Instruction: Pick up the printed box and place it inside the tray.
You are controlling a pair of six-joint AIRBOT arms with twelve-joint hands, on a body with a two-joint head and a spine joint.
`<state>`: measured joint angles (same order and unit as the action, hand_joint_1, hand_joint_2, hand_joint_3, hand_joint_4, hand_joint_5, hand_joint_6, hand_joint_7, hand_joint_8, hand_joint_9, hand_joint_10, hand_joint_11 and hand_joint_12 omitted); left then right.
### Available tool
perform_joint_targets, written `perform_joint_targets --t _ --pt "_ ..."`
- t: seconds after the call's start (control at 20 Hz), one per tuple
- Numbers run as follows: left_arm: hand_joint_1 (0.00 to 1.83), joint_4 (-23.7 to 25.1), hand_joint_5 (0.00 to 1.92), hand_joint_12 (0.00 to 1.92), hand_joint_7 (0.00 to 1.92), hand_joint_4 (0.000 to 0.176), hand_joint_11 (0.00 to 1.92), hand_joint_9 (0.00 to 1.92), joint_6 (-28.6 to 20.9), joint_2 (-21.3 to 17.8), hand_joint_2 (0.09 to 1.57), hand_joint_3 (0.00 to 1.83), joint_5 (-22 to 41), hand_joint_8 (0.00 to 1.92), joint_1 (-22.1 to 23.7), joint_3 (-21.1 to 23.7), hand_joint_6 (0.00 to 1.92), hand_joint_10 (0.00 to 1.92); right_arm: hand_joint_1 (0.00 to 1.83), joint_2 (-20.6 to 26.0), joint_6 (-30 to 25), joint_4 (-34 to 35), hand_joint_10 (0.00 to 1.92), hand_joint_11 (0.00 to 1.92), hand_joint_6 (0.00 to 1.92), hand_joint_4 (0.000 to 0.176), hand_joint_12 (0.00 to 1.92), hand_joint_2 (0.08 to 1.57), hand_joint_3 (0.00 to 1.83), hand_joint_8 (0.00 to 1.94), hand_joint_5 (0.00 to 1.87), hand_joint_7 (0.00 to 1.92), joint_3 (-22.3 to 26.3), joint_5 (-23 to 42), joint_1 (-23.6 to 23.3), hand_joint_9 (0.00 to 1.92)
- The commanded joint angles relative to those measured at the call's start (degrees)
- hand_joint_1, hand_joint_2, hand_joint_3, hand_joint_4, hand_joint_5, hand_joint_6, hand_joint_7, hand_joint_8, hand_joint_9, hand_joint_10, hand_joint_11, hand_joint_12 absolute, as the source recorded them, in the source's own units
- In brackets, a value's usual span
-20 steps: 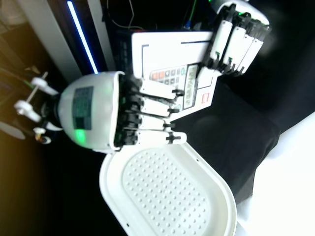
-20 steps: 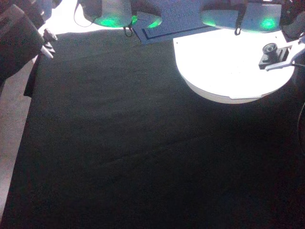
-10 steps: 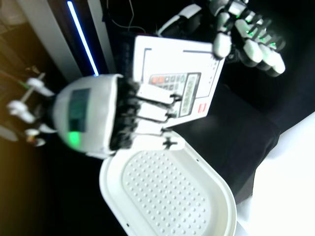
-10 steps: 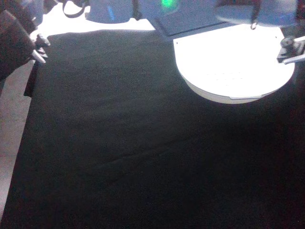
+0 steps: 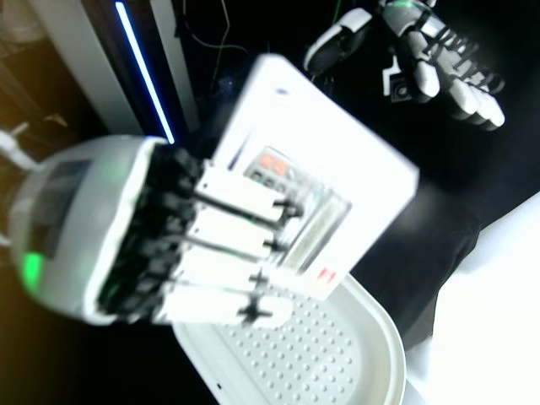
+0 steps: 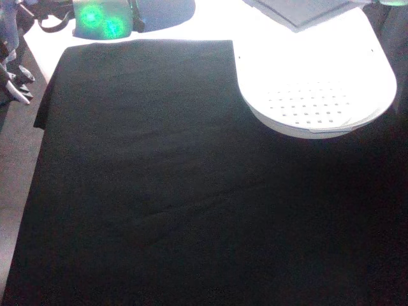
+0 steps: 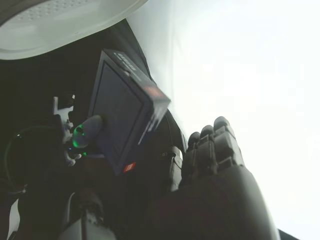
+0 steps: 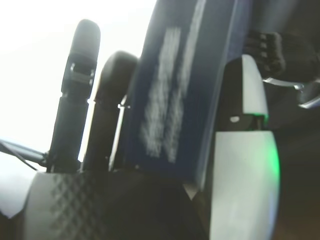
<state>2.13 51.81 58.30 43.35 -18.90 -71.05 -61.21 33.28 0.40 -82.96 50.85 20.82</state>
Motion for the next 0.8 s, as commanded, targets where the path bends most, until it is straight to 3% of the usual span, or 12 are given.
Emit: perform_joint_targets --t 0.0,0.05,0.1,0.15,0.2,0.3,0.35,0.4,0.45,0.5,0.65,0.75 --pt "0.09 -0.4 0.0 0.0 0.0 0.176 0.0 0.0 -0.4 -0.6 0.89 0.0 7.4 0.0 0.1 0.1 0.0 0.0 1.18 0.8 0.0 1.3 1.51 1.28 0.87 0.0 1.79 1.08 0.0 1.28 1.05 1.15 -0.5 5.6 -1.2 1.3" --pt "0.1 -0.7 0.02 0.0 0.01 0.176 0.0 0.0 -0.4 -0.7 0.9 0.0 7.7 0.01 -0.3 0.1 0.01 0.0 1.27 0.8 0.1 1.0 1.19 1.26 0.79 0.0 1.57 1.07 0.0 0.9 1.01 1.19 -0.8 4.7 -1.6 1.36" --pt "0.1 -1.0 0.02 0.0 0.01 0.176 0.0 0.0 -0.4 -0.7 0.9 0.0 7.8 0.01 -0.6 0.1 0.01 0.0 1.27 0.8 0.4 0.8 1.19 1.26 0.79 0.0 1.57 1.07 0.0 0.9 1.01 1.19 -1.0 3.7 -2.1 1.36" --pt "0.09 -1.1 0.05 0.0 0.03 0.176 0.0 0.0 -0.4 -0.7 0.89 0.0 7.8 0.01 -0.8 0.1 0.02 0.0 1.2 0.8 1.7 0.6 1.27 1.29 0.85 0.0 1.59 1.07 0.0 0.98 1.04 1.23 -1.1 2.4 -2.8 1.37" --pt "0.14 -1.3 0.1 0.0 0.07 0.176 0.0 0.0 -0.4 -0.8 0.89 0.0 7.9 0.01 -1.3 0.2 0.01 0.0 1.18 0.8 4.3 0.5 1.8 1.27 0.91 0.0 1.9 1.09 0.0 1.53 1.03 1.09 -0.8 0.6 -3.7 1.25" --pt "0.16 -1.8 0.12 0.0 0.07 0.176 0.0 0.0 -0.4 -0.8 0.88 0.0 8.3 0.01 -2.1 0.2 0.01 0.0 1.17 0.8 6.6 0.5 1.78 1.28 0.95 0.0 1.92 1.09 0.0 1.53 1.01 1.07 -0.9 -1.5 -4.3 1.25" --pt "0.17 -2.0 0.12 0.0 0.08 0.176 0.0 0.0 -0.4 -0.8 0.88 0.0 8.4 0.01 -2.3 0.2 0.01 0.0 1.17 0.8 6.8 0.5 1.68 1.26 0.95 0.0 1.89 1.1 0.0 1.43 1.01 1.09 -1.0 -1.7 -4.4 1.27" --pt "0.16 -2.0 0.1 0.0 0.08 0.176 0.0 0.0 -0.4 -0.7 0.88 0.0 8.5 0.01 -2.4 0.2 0.0 0.0 1.17 0.8 7.0 0.5 1.5 1.19 0.94 0.0 1.77 1.1 0.0 1.22 1.01 1.11 -1.1 -2.1 -4.6 1.26" --pt "0.12 -2.1 0.06 0.0 0.06 0.175 0.0 0.0 -0.4 -0.7 0.89 0.0 8.5 0.0 -2.5 0.2 0.0 0.0 1.17 0.8 7.2 0.5 1.52 1.23 0.91 0.0 1.78 1.09 0.0 1.22 1.03 1.15 -1.2 -2.3 -4.7 1.28" --pt "0.11 -2.1 0.04 0.0 0.06 0.176 0.0 0.0 -0.4 -0.7 0.91 0.01 8.4 0.0 -2.6 0.2 0.0 0.0 1.17 0.8 7.7 0.5 1.38 1.17 0.92 0.0 1.69 1.09 0.0 1.09 1.03 1.14 -1.3 -2.6 -4.9 1.25" --pt "0.11 -2.2 0.03 0.0 0.06 0.176 0.0 0.0 -0.4 -0.5 0.92 0.01 8.5 0.0 -3.1 0.2 0.0 0.0 1.17 0.8 8.2 0.5 1.45 1.19 0.89 0.0 1.77 1.08 0.0 1.11 1.05 1.16 -1.8 -4.0 -5.3 1.27" --pt "0.08 -2.4 0.03 0.0 0.06 0.176 0.0 0.0 -0.4 -0.4 0.96 0.02 8.5 0.0 -3.5 0.2 0.0 0.0 1.17 0.8 8.2 0.5 1.18 1.07 0.92 0.0 1.6 1.09 0.0 0.94 1.03 1.16 -2.2 -4.8 -5.5 1.21"
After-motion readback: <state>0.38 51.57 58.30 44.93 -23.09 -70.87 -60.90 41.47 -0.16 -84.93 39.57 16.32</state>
